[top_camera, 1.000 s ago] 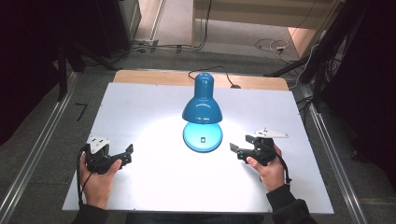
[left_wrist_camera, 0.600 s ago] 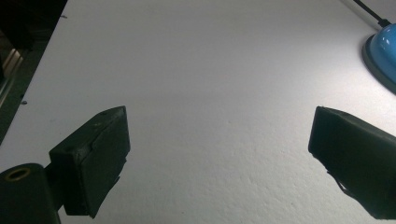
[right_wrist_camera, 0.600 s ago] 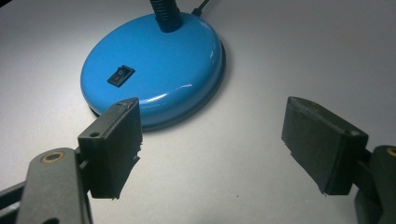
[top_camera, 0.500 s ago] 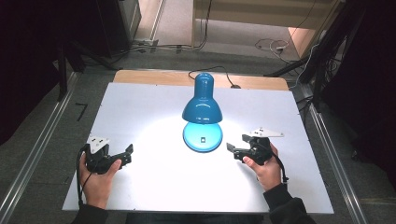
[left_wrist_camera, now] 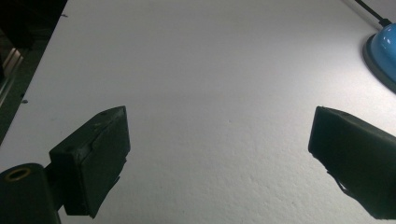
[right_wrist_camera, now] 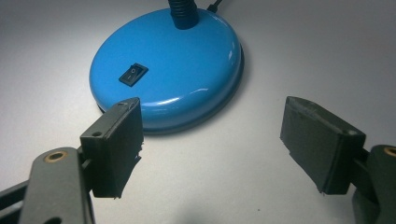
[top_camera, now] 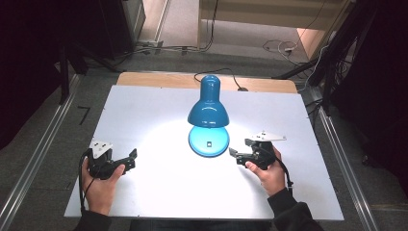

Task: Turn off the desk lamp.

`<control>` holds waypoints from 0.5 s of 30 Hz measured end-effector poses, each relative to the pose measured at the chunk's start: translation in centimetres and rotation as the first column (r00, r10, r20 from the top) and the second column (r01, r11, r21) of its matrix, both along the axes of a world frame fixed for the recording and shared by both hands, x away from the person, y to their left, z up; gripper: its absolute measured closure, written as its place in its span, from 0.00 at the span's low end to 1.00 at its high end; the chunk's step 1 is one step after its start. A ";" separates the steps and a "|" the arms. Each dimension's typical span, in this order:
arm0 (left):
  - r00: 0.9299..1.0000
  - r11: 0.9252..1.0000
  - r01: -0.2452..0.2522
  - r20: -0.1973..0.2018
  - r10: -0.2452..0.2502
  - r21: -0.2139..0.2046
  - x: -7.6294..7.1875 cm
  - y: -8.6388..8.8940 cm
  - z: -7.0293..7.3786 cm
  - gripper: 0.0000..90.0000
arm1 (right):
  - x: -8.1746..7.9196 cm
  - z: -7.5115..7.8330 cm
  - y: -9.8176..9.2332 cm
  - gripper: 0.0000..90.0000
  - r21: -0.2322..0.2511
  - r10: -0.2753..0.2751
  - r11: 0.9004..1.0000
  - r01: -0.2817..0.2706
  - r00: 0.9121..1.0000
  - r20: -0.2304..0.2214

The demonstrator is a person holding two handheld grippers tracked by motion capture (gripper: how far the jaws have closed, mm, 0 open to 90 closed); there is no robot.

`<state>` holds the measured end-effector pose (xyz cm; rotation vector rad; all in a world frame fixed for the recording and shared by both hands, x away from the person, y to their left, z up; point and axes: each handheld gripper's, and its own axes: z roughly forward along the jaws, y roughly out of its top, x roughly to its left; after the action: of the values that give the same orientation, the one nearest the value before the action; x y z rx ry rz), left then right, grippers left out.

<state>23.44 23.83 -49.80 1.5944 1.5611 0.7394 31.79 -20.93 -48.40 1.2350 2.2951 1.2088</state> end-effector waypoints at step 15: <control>1.000 1.000 0.002 0.001 -0.002 0.000 0.0 0.0 0.0 0.07 | 0.2 -0.3 1.2 0.23 -0.004 0.023 1.000 -0.023 1.000 -0.004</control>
<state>23.43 23.85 -49.79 1.5949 1.5592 0.7384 32.03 -19.69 -48.68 1.2144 2.3195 1.2096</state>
